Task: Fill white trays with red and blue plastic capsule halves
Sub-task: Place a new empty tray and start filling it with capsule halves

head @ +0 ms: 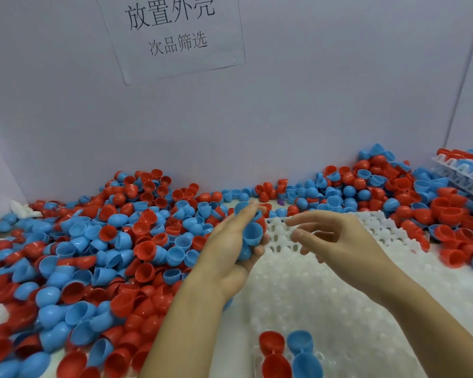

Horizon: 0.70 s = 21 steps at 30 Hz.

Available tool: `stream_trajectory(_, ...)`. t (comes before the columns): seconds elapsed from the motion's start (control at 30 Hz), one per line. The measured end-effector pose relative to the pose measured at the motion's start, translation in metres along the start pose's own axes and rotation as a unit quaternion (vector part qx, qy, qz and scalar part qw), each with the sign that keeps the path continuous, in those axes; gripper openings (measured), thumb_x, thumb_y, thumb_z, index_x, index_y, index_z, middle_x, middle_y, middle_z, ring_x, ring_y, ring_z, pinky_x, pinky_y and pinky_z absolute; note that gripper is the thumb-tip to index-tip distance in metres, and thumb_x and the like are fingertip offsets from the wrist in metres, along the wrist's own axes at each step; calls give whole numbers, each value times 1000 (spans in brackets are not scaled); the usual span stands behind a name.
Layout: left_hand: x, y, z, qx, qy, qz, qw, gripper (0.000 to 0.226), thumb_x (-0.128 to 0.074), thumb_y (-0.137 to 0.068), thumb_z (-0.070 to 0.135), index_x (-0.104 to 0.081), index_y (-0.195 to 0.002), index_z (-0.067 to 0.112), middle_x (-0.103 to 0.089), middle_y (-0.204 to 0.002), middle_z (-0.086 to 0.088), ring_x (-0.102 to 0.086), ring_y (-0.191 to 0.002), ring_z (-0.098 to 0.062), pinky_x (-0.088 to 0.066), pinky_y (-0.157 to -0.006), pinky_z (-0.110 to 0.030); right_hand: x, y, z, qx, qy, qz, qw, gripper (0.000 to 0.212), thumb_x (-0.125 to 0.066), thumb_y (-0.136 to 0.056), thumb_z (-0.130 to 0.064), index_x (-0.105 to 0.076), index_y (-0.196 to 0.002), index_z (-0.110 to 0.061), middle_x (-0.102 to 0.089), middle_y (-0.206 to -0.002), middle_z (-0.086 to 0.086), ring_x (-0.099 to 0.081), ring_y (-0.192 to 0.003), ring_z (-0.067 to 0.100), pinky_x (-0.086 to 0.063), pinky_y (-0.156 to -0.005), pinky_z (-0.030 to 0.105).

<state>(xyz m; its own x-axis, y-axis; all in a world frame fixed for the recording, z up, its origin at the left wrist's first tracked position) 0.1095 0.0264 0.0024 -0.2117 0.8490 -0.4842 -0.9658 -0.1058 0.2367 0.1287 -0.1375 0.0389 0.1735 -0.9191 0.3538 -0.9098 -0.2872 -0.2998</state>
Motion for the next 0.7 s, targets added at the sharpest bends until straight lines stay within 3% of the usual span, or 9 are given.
stream_trajectory(0.2, -21, 5, -8, -13, -161, -78, 984, 40, -71, -80, 53, -79, -102, 21, -65, -87, -7, -60, -63, -14, -48, -50, -22, -16, 5, -22, 73, -24, -2, 997, 20, -70, -90, -22, -68, -107, -33, -68, -85, -8, -68, -79, 13, -56, -70, 20)
stream_trajectory(0.3, -20, 6, -8, -21, -196, -70, 978, 46, -70, -70, 60, -79, -98, 24, -68, -87, -5, -61, -60, -12, -49, -51, -22, -14, 4, -19, 51, -5, -7, 999, 16, -71, -88, -30, -69, -103, -37, -68, -84, -6, -68, -78, 14, -59, -74, 27)
stream_trajectory(0.37, -19, 6, -10, -22, -213, -66, 975, 45, -68, -74, 60, -77, -102, 26, -73, -97, -5, -66, -62, -11, -52, -56, -23, -15, 4, -15, 32, 14, -13, 999, 16, -73, -85, -37, -69, -100, -36, -69, -83, -5, -69, -74, 14, -60, -72, 30)
stream_trajectory(0.47, -22, 6, -13, -15, -208, -78, 975, 45, -66, -79, 58, -74, -109, 25, -74, -106, -6, -73, -75, -14, -55, -61, -22, -19, 4, -10, 5, 52, -16, 998, 20, -75, -85, -36, -67, -103, -34, -69, -86, -4, -70, -72, 13, -61, -70, 29)
stream_trajectory(0.53, -24, 7, -14, -3, -188, -88, 978, 43, -67, -82, 53, -74, -113, 23, -73, -113, -8, -72, -85, -18, -56, -64, -24, -19, 2, -6, -8, 58, -13, 998, 20, -74, -87, -34, -66, -105, -33, -70, -86, -5, -70, -68, 11, -57, -63, 21)
stream_trajectory(0.6, -25, 6, -15, 10, -144, -100, 984, 36, -70, -87, 42, -76, -112, 17, -71, -116, -14, -73, -90, -21, -59, -69, -28, -16, 1, -5, -15, 42, 0, 999, 19, -72, -88, -31, -67, -106, -30, -71, -81, -4, -70, -63, 10, -50, -55, 13)
stream_trajectory(0.7, -26, 4, -16, 20, -83, -104, 991, 29, -68, -93, 24, -72, -116, 8, -68, -122, -18, -73, -98, -26, -62, -80, -35, -10, 1, -3, -21, -5, 36, 999, 26, -73, -88, -27, -62, -110, -31, -71, -76, -3, -70, -61, 11, -47, -53, 11)
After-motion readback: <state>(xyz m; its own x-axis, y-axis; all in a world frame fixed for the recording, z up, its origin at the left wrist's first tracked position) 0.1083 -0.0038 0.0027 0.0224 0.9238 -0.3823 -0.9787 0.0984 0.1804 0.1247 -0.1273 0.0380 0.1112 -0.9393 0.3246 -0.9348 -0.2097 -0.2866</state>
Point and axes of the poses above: each hand's wrist, its own y-axis away from the middle knuckle, its own x-axis out of the back of the hand, z = x × y, the point moved 9 cm from there along -y, towards the middle knuckle
